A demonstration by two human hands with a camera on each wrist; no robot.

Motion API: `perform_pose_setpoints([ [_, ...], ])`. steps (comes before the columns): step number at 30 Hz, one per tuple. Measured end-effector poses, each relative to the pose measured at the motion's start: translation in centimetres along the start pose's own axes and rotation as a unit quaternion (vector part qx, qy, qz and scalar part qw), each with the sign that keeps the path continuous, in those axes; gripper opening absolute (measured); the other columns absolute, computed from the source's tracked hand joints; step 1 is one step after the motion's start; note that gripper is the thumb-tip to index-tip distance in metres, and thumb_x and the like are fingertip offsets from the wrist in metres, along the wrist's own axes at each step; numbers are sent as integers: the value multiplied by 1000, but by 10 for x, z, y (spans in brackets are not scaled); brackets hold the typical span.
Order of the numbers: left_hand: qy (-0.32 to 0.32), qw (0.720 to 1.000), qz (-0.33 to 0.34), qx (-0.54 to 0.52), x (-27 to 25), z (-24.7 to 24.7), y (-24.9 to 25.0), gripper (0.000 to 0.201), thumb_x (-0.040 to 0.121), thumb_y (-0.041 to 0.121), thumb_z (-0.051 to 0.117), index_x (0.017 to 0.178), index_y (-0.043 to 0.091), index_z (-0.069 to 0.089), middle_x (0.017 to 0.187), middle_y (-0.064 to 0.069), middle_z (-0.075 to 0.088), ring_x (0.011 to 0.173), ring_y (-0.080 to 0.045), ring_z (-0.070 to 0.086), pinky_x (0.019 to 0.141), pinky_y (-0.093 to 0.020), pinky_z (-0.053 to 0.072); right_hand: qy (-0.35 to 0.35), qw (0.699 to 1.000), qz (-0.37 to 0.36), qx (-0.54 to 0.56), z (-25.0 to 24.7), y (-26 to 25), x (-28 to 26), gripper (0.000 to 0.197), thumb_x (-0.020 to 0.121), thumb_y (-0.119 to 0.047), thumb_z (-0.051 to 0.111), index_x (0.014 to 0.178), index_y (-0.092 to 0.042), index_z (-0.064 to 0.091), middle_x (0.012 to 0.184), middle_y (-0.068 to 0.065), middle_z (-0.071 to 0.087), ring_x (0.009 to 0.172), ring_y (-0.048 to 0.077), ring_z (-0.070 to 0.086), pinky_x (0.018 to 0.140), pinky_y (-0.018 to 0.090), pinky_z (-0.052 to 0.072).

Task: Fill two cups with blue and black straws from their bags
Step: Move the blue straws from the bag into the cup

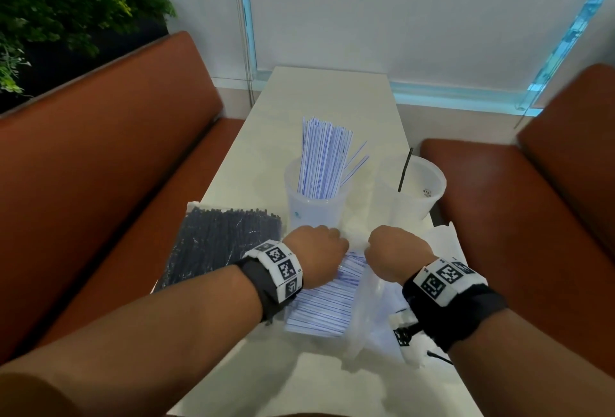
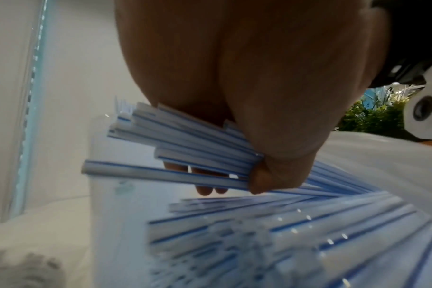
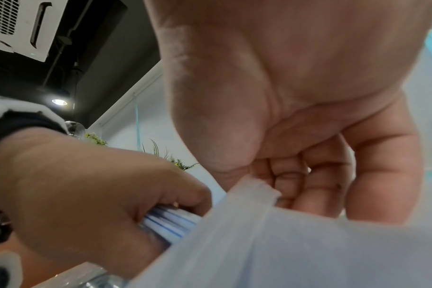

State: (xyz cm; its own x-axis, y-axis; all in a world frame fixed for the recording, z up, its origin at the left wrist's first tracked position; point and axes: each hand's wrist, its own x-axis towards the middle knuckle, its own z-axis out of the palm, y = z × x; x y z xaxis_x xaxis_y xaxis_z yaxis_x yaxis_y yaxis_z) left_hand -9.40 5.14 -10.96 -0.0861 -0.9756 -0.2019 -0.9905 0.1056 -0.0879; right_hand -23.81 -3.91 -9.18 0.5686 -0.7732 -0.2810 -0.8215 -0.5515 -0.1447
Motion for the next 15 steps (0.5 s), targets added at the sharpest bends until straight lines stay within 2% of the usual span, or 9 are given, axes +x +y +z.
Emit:
perform_pose_setpoints([
  [3, 3, 1000, -8, 5, -16, 0, -26, 28, 97, 26, 54, 121, 13, 49, 100, -8, 67, 87, -30, 66, 76, -39, 52, -7, 999, 0, 37, 4, 5, 5, 12, 98, -22, 46, 90, -17, 52, 96, 1, 56, 92, 24, 58, 83, 32, 48],
  [6, -9, 1000, -2, -16, -29, 7, -46, 32, 96, 25, 57, 125, 14, 50, 111, -8, 63, 97, -30, 63, 82, -41, 51, -16, 999, 0, 45, 9, 6, 10, 15, 99, -23, 43, 100, -15, 56, 102, 1, 57, 92, 23, 56, 80, 31, 44],
  [9, -3, 1000, 0, 2, -36, 14, -59, 32, 95, 24, 58, 125, 13, 53, 116, -8, 57, 104, -29, 59, 78, -39, 44, -22, 999, -10, 26, 13, 6, 12, 20, 102, -23, 42, 111, -14, 58, 115, 3, 59, 91, 19, 50, 79, 27, 37],
  [11, 14, 1000, -11, 13, -40, 14, -70, 31, 95, 25, 56, 123, 14, 54, 115, -9, 57, 102, -29, 58, 79, -40, 47, -16, 999, -8, 27, 14, 8, 13, 22, 102, -21, 42, 119, -16, 55, 117, 2, 59, 94, 19, 51, 80, 26, 37],
  [14, 40, 998, -41, 13, -52, 13, -93, 16, 95, 28, 52, 110, 22, 53, 102, -1, 60, 87, -22, 59, 74, -37, 46, 11, 996, 13, 88, 17, 14, 10, 31, 99, -21, 48, 129, -28, 50, 106, -1, 61, 93, 20, 57, 82, 29, 44],
  [15, 44, 998, -54, 6, -56, 13, -101, 7, 96, 29, 50, 102, 26, 49, 95, 3, 60, 77, -18, 56, 70, -35, 43, 11, 995, 15, 94, 19, 16, 10, 32, 99, -24, 49, 130, -31, 50, 109, -1, 62, 95, 20, 57, 84, 30, 46],
])
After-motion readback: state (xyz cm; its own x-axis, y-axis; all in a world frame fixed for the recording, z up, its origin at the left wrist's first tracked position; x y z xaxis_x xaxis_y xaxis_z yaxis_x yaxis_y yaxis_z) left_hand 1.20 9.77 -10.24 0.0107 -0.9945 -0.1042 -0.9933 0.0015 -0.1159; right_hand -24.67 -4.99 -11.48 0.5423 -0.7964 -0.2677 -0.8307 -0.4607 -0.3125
